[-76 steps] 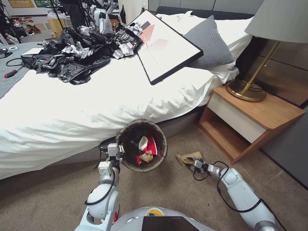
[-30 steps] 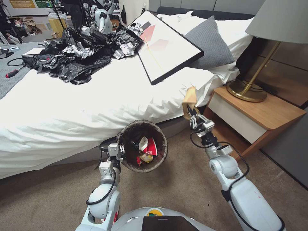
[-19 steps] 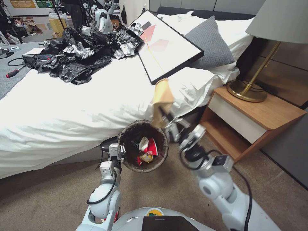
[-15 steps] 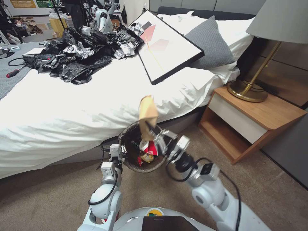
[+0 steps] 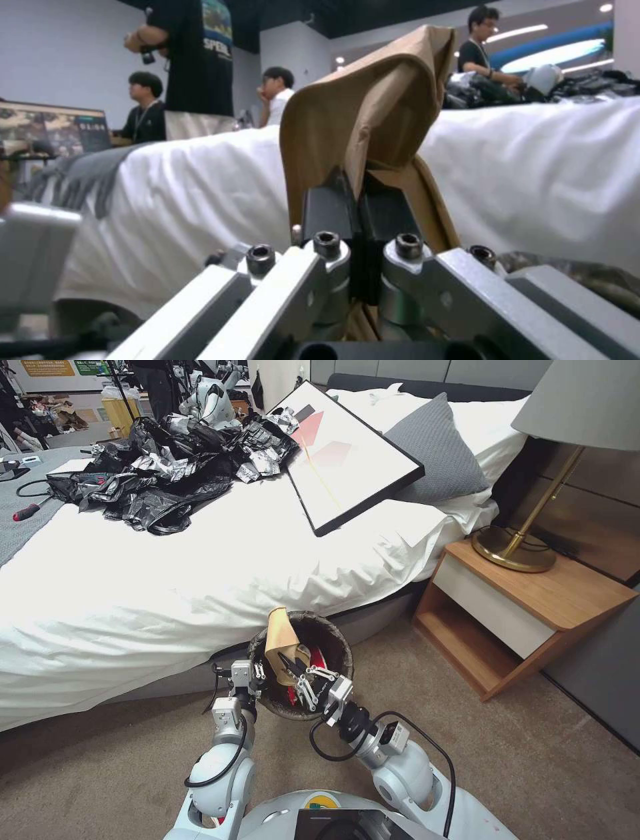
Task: Pick up the trash bin, then pick up the garbage from the floor and place it into the trash bin.
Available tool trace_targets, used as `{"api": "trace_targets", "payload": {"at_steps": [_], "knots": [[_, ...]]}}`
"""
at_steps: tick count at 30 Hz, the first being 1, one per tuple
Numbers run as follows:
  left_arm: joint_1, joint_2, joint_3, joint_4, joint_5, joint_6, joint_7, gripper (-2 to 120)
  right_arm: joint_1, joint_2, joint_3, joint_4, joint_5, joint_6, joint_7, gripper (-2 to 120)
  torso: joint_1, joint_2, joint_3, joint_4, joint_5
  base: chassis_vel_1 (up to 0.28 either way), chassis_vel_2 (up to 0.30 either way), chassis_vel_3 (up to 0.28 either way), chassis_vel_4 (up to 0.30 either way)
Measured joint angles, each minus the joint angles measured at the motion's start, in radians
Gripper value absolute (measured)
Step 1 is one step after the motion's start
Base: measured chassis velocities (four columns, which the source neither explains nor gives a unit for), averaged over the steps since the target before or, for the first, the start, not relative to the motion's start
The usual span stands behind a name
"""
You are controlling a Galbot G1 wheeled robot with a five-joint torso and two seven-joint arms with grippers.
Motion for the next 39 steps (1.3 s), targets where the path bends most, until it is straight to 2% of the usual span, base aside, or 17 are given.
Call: {"api": "trace_targets", "payload": {"at_steps": [8, 11, 14, 17, 19, 20, 22, 23, 25, 26, 28, 29, 30, 33, 34, 37, 39], "knots": [[0.0, 0.0, 0.0, -0.001, 0.0, 0.0, 0.0, 3, 0.003, 0.004, 0.0, -0.011, -0.001, 0.003, 0.0, 0, 0.0, 0.0, 0.0, 0.0, 0.0, 0.0, 0.0, 0.0, 0.0], [0.001, 0.001, 0.0, -0.004, -0.002, 0.0, 0.001, 3, 0.02, 0.016, 0.005, -0.051, -0.001, 0.01, 0.001, -1, 0.0, 0.0, 0.0, 0.0, -0.0001, 0.0, 0.0, 0.0, 0.0], [0.003, 0.001, 0.003, -0.005, -0.003, 0.0, 0.001, 3, 0.048, 0.035, 0.019, -0.114, -0.033, 0.013, 0.024, 14, 0.0, 0.0, 0.0, 0.0, -0.0001, 0.0, 0.0, 0.0, 0.0], [0.003, 0.002, 0.003, -0.006, -0.005, -0.001, 0.002, 3, 0.054, 0.042, 0.027, -0.137, -0.07, 0.02, 0.042, 21, 0.0, 0.0, 0.0, 0.0, -0.0001, 0.0, 0.0, 0.0, 0.0], [0.002, 0.003, 0.002, -0.007, -0.009, -0.001, 0.001, 3, 0.048, 0.039, 0.035, -0.145, -0.099, 0.019, 0.05, 32, 0.0, 0.0, 0.0, 0.0, 0.0, 0.0, 0.0, 0.0, 0.0], [0.002, 0.003, 0.002, -0.007, -0.009, -0.001, 0.001, 3, 0.048, 0.039, 0.035, -0.145, -0.099, 0.019, 0.05, 32, 0.0, 0.0, 0.0, 0.0, 0.0, 0.0, 0.0, 0.0, 0.0], [-0.001, 0.004, 0.002, -0.007, -0.013, -0.001, 0.001, 3, 0.049, 0.037, 0.038, -0.145, -0.102, 0.018, 0.051, 43, 0.0, 0.0, 0.0, 0.0002, 0.0001, 0.0, 0.0, 0.0, 0.0], [-0.001, 0.004, 0.002, -0.007, -0.013, -0.001, 0.001, 3, 0.049, 0.037, 0.038, -0.145, -0.102, 0.018, 0.051, 43, 0.0, 0.0, 0.0, 0.0002, 0.0001, 0.0, 0.0, 0.0, 0.0], [-0.001, 0.005, 0.001, -0.007, -0.016, -0.001, 0.001, 3, 0.051, 0.03, 0.041, -0.143, -0.102, 0.018, 0.05, 53, 0.0, 0.0, 0.0, 0.0002, 0.0001, 0.0, 0.0, 0.0, 0.0], [-0.001, 0.005, 0.001, -0.007, -0.016, -0.001, 0.001, 3, 0.051, 0.03, 0.041, -0.143, -0.102, 0.018, 0.05, 53, 0.0, 0.0, 0.0, 0.0002, 0.0001, 0.0, 0.0, 0.0, 0.0], [-0.001, 0.007, 0.001, -0.008, -0.019, -0.001, 0.001, 3, 0.049, 0.031, 0.045, -0.138, -0.102, 0.018, 0.047, 61, 0.0, 0.0, 0.0, 0.0001, 0.0, 0.0, 0.0, 0.0, 0.0], [-0.001, 0.007, 0.001, -0.008, -0.021, -0.001, 0.0, 3, 0.045, 0.029, 0.045, -0.136, -0.102, 0.019, 0.046, 69, 0.0, 0.0, 0.0, 0.0, 0.0, 0.0, 0.0, 0.0, 0.0], [-0.001, 0.007, 0.001, -0.008, -0.021, -0.001, 0.0, 3, 0.045, 0.029, 0.045, -0.136, -0.102, 0.019, 0.046, 69, 0.0, 0.0, 0.0, 0.0, 0.0, 0.0, 0.0, 0.0, 0.0], [-0.002, 0.008, 0.002, -0.012, -0.023, 0.0, -0.001, 3, 0.043, 0.014, 0.051, -0.131, -0.102, 0.019, 0.045, 82, 0.0, 0.0, 0.0, 0.0, 0.0, 0.0, 0.0, 0.0, 0.0], [-0.002, 0.008, 0.002, -0.012, -0.023, 0.0, -0.001, 3, 0.043, 0.014, 0.051, -0.131, -0.102, 0.019, 0.045, 82, 0.0, 0.0, 0.0, 0.0, 0.0, 0.0, 0.0, 0.0, 0.0], [-0.001, 0.01, 0.002, -0.015, -0.024, 0.001, -0.002, 3, 0.042, 0.008, 0.052, -0.127, -0.101, 0.019, 0.044, 96, 0.0, 0.0, 0.0, 0.0, 0.0, 0.0, 0.0, 0.0, 0.0], [-0.001, 0.011, 0.002, -0.017, -0.024, 0.002, -0.002, 3, 0.042, 0.006, 0.052, -0.127, -0.101, 0.019, 0.043, 99, 0.0, 0.0, 0.0, 0.0, -0.0001, 0.0, 0.0, 0.0, 0.0]]}}
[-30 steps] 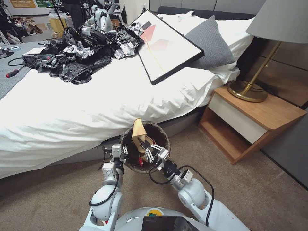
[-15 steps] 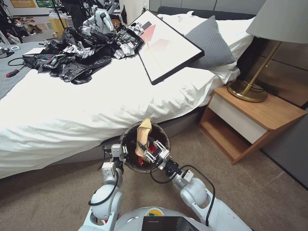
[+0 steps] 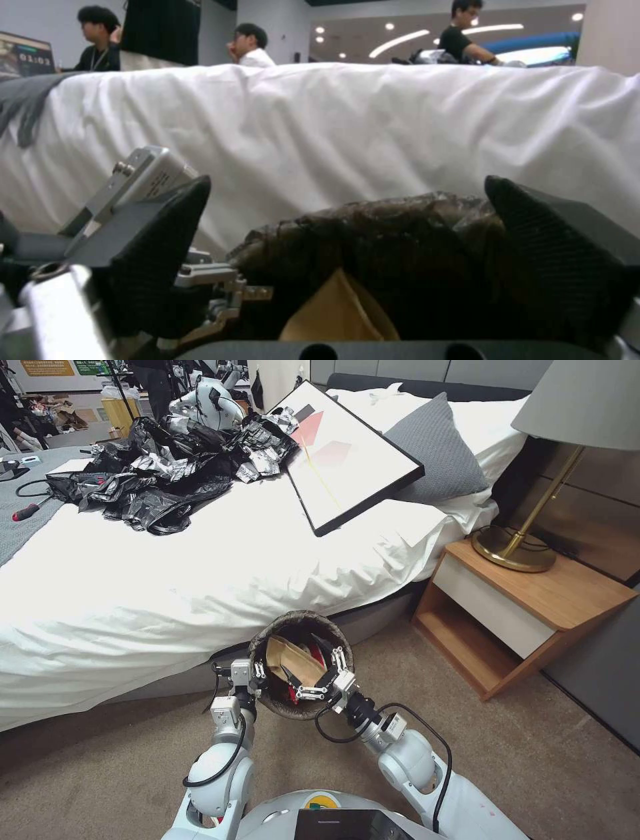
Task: Pick up the trash bin, then pick up the garbage from the floor and place it into the trash bin.
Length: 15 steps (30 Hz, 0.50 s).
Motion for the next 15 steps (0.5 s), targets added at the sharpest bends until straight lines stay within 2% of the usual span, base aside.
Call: {"api": "trace_targets", "payload": {"at_steps": [11, 13, 15], "knots": [[-0.003, 0.003, -0.003, -0.004, -0.005, 0.002, -0.001, 3, -0.014, -0.014, 0.016, 0.029, -0.02, -0.005, -0.009, 100, 0.0, 0.0, 0.0, 0.0001, 0.0001, 0.0, 0.0, 0.0, 0.0], [-0.003, 0.004, -0.005, -0.004, -0.006, 0.003, -0.001, 3, -0.019, -0.009, 0.032, 0.058, -0.029, -0.004, 0.002, 100, 0.0, 0.0, 0.0, 0.0002, 0.0001, 0.0, 0.0, 0.0, 0.0], [-0.002, 0.004, -0.009, -0.004, -0.007, 0.003, -0.001, 3, -0.039, 0.02, 0.077, 0.138, -0.049, -0.003, 0.026, 100, 0.0, 0.0, 0.0, 0.0002, 0.0001, 0.0, 0.0, 0.0, 0.0]]}}
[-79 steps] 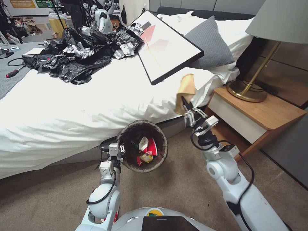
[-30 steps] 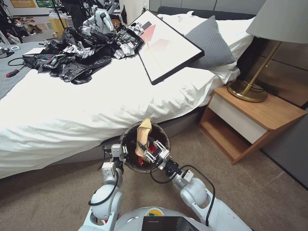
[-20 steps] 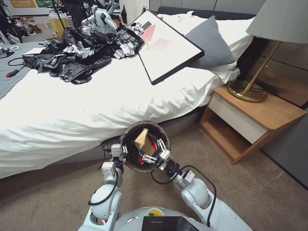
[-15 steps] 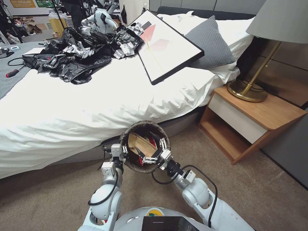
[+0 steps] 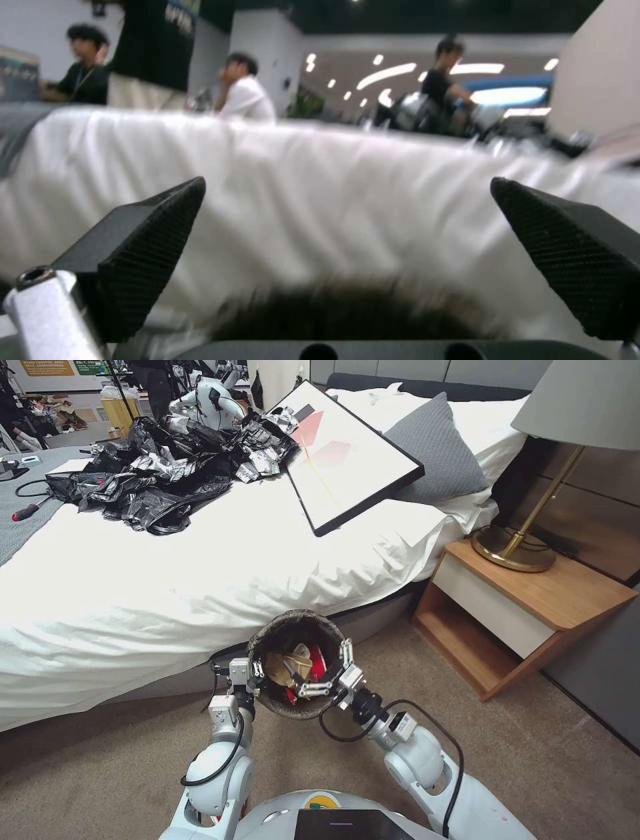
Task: Pick up the trash bin, then pick up the garbage from the floor and place it into the trash bin.
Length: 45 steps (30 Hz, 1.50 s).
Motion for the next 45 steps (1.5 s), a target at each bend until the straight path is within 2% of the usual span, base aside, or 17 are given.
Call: {"api": "trace_targets", "payload": {"at_steps": [2, 4, 5, 8, 9, 12, 19, 25, 33, 45], "knots": [[0.001, 0.0, -0.001, 0.0, -0.001, 0.0, 0.0, 3, -0.012, 0.011, 0.02, 0.028, -0.01, -0.001, 0.009, 100, 0.0, 0.0, 0.0, 0.0, 0.0, 0.0, 0.0, 0.0, 0.0], [0.001, 0.001, -0.006, 0.0, -0.004, 0.0, 0.0, 3, -0.068, 0.062, 0.107, 0.107, -0.091, -0.026, 0.106, 100, 0.0, 0.0, 0.0, -0.0002, -0.0001, 0.0, 0.0, 0.0, 0.0], [0.001, 0.001, -0.006, 0.0, -0.004, 0.0, 0.0, 3, -0.068, 0.062, 0.107, 0.107, -0.091, -0.026, 0.106, 100, 0.0, 0.0, 0.0, -0.0002, -0.0001, 0.0, 0.0, 0.0, 0.0], [0.001, 0.001, -0.012, 0.0, -0.005, -0.002, 0.0, 3, -0.154, 0.119, 0.213, 0.139, -0.151, -0.07, 0.242, 100, 0.0, 0.0, 0.0, -0.0005, -0.0001, 0.0, 0.0, 0.0, 0.0], [0.001, 0.001, -0.012, 0.0, -0.005, -0.002, 0.0, 3, -0.154, 0.119, 0.213, 0.139, -0.151, -0.07, 0.242, 100, 0.0, 0.0, 0.0, -0.0005, -0.0001, 0.0, 0.0, 0.0, 0.0], [0.001, 0.001, -0.015, -0.002, -0.006, -0.003, 0.0, 3, -0.238, 0.166, 0.307, 0.124, -0.159, -0.068, 0.337, 100, 0.0, 0.0, 0.0, -0.0004, -0.0001, 0.0, 0.0, 0.0, 0.0], [0.007, 0.002, -0.016, -0.006, -0.006, -0.005, -0.003, 3, -0.32, 0.207, 0.396, 0.069, -0.141, -0.007, 0.361, 100, 0.0, 0.0, 0.0, 0.0, 0.0, 0.0, 0.0, 0.0, 0.0], [0.013, 0.003, -0.014, -0.015, -0.006, -0.004, -0.004, 3, -0.309, 0.212, 0.401, 0.053, -0.139, 0.007, 0.363, 100, 0.0, 0.0, 0.0, 0.0, 0.0001, 0.0, 0.0, 0.0, 0.0], [0.021, 0.002, -0.013, -0.026, -0.006, -0.002, -0.004, 3, -0.264, 0.201, 0.39, 0.058, -0.088, -0.033, 0.363, 100, 0.0, 0.0, 0.0, -0.0003, 0.0, 0.018, 0.017, 0.019, 0.022], [0.022, 0.002, -0.012, -0.027, -0.006, 0.001, -0.004, 4, -0.238, 0.196, 0.388, 0.014, -0.081, 0.017, 0.35, 100, 0.0, 0.0, 0.0, -0.0002, 0.0, 0.073, 0.072, 0.069, 0.071]]}}
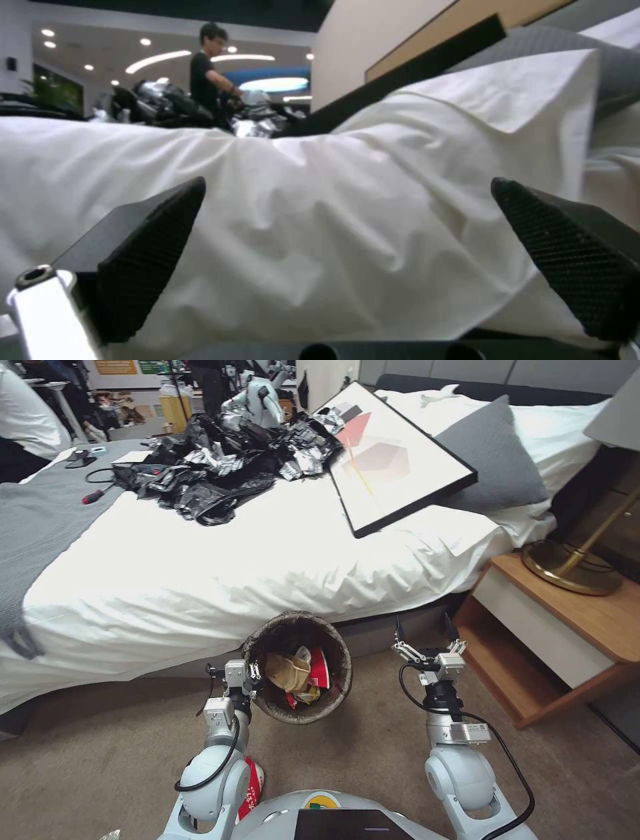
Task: Pick up the trash bin, then pick up the garbage from the floor and place it into the trash bin.
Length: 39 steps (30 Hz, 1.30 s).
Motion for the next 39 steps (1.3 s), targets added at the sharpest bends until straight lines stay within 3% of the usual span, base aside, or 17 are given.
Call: {"api": "trace_targets", "payload": {"at_steps": [39], "knots": [[0.031, 0.0, -0.001, -0.017, 0.014, -0.002, 0.001, 2, 0.032, 0.007, -0.015, -0.026, 0.006, 0.01, -0.027, 100, 0.0, 0.0, 0.0, 0.0, 0.0, 0.123, 0.125, 0.127, 0.119]]}}
